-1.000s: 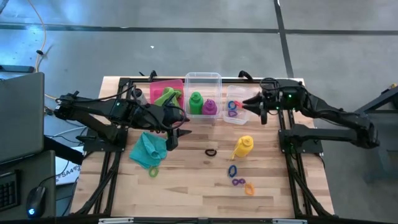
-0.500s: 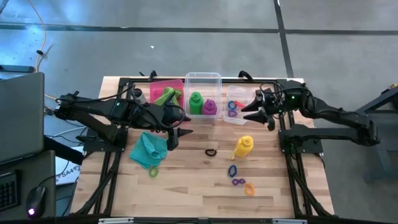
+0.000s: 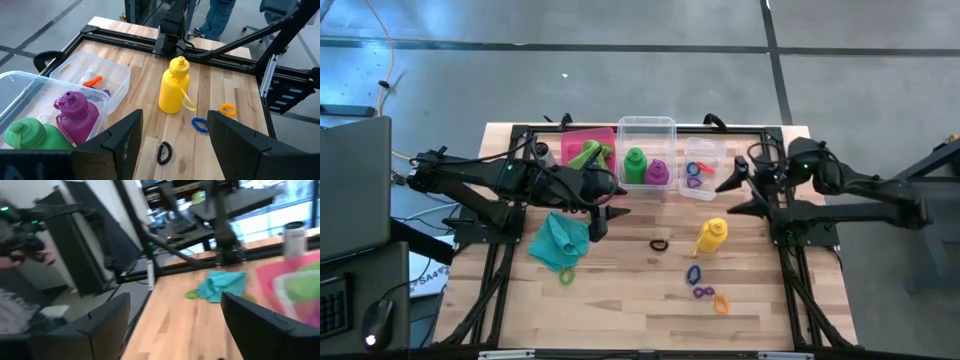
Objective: Pick & Place Sports Items
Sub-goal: Put the yellow water bottle into the left transparent bin
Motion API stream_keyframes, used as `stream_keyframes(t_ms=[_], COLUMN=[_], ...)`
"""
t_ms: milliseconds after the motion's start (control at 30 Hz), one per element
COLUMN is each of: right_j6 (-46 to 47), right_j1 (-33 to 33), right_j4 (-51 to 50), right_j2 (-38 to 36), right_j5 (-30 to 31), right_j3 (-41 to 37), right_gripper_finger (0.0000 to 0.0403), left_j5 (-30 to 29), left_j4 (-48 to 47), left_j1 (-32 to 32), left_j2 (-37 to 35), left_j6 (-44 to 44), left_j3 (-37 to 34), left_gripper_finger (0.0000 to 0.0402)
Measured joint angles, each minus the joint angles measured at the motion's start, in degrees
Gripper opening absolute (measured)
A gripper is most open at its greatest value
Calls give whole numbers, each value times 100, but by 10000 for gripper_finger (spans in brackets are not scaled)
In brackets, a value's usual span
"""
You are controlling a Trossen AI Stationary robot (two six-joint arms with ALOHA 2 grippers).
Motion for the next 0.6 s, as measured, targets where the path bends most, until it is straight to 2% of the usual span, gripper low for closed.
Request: stream_keyframes(t_ms=[167,467,600], right_j6=[-305,-1103,-951], right_j1=[432,1259,1647], right_j4=[-380,-1669,-1822], right_j2=[-101,-95,-95], right_j5=[265,1987,2277], right_j3=[0,0,0], right_gripper_finger=[307,307,307], left_j5=[12,10,-49], left_j4=[0,2,0], left_j1=[0,0,0], left_j2=[0,0,0], left_j6=[-237,-410,-410], left_j3=[1,1,-1], left_gripper_finger=[216,216,216])
